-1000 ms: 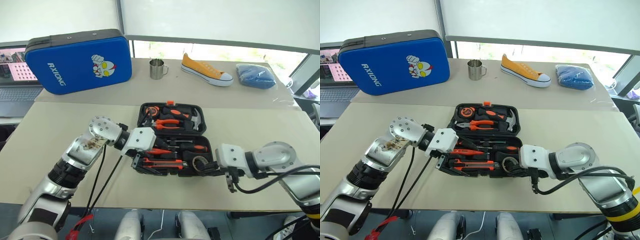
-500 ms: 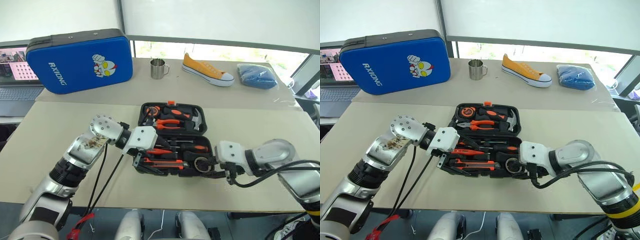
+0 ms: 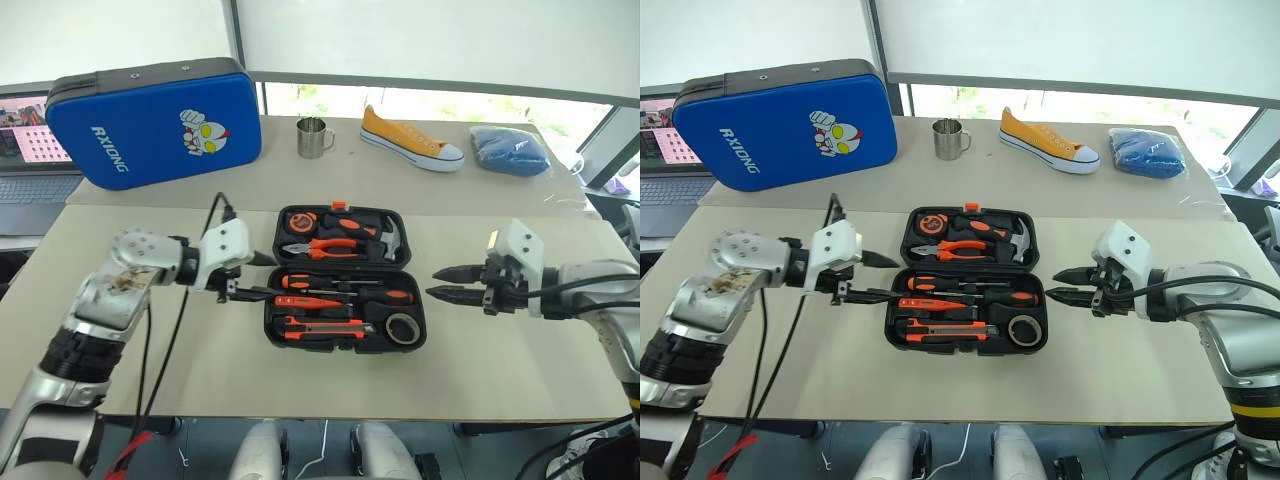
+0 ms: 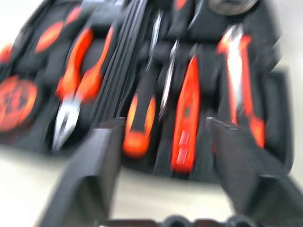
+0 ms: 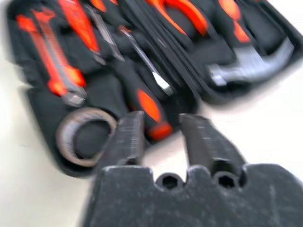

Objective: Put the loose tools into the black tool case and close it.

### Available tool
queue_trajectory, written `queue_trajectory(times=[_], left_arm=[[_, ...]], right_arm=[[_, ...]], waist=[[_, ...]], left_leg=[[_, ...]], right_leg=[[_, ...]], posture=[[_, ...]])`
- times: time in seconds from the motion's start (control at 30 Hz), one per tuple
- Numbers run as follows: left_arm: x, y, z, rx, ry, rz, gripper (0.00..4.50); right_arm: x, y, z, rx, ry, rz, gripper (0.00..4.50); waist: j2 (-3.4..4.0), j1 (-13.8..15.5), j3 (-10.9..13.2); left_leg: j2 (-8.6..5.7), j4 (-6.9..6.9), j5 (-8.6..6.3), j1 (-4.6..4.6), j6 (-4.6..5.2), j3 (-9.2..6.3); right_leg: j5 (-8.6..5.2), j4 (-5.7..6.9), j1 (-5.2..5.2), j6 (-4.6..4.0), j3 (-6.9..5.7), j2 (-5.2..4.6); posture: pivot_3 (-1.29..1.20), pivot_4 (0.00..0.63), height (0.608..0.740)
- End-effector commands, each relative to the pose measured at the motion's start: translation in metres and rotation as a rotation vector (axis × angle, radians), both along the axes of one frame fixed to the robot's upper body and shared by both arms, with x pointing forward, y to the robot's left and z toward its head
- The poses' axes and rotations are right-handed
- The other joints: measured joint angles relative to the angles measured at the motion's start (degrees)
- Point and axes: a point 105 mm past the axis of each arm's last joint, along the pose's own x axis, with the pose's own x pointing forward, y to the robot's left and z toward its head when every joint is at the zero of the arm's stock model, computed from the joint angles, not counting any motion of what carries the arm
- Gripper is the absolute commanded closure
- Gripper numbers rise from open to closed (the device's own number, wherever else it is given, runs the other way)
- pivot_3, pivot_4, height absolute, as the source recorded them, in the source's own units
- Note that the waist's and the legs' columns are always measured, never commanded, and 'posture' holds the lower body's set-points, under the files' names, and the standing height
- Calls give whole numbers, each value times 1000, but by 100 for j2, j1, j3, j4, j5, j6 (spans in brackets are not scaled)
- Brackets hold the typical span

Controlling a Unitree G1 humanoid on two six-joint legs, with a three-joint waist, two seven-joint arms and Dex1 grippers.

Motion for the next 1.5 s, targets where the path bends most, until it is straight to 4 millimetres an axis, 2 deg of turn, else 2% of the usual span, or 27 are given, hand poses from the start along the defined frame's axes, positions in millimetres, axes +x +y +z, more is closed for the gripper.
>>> queue_trajectory(times=[0.03,0.1,0.33,0.47,0.63,0.9,1.07,1.27,1.4,1.5], left_arm=[[8,5,-9,49,-37,45,3794],[13,2,-15,56,-39,53,4445],[21,-12,-27,76,-28,58,4445],[16,-24,-25,39,-23,19,4445],[-12,-28,-30,33,38,-74,4445],[-50,-30,-34,39,105,-199,4445],[-59,-17,-48,117,107,-195,4445],[-66,-10,-56,148,115,-177,4445],[-68,3,-63,150,170,-112,4445],[-62,23,-66,162,214,2,4445]], right_arm=[[13,-4,-16,-54,-34,0,4500],[17,0,-20,-61,-37,27,4500],[29,24,-26,-70,-54,98,4500],[23,34,-28,-73,-42,166,4500],[-2,44,-32,-88,-13,288,4500],[-34,52,-36,-114,12,374,4500],[-52,50,-40,-142,28,391,4500],[-71,50,-41,-125,61,401,4500],[-69,42,-47,-150,72,351,4500],[-60,27,-45,-171,60,277,4500]], waist=[[0,6,0],[2,12,1],[2,-17,1],[2,-20,1],[2,-25,1],[2,-15,1],[3,-11,1],[3,-12,1],[4,-19,0],[4,-26,0]], left_leg=[[-1,1,0,0,0,6],[-7,1,0,-2,0,24],[-4,0,0,-17,0,33],[-2,2,0,-41,0,32],[-1,4,1,-73,-1,16],[4,3,0,-76,-1,6],[4,3,0,-73,-1,6],[4,2,0,-70,0,7],[4,2,0,-62,0,8],[4,0,0,-53,0,12]], right_leg=[[0,0,1,0,0,0],[0,0,-1,0,0,0],[1,10,-21,-2,1,3],[2,20,-50,-3,5,3],[3,28,-90,-4,10,2],[2,22,-90,-4,8,0],[2,22,-88,-4,8,0],[1,20,-85,-3,8,0],[1,21,-79,-4,9,0],[0,21,-76,-6,10,2]], posture=[[0,150,739],[0,150,739],[0,150,739],[0,150,739],[0,150,739],[0,150,739],[0,150,739],[0,150,739],[0,150,739],[0,150,739]])
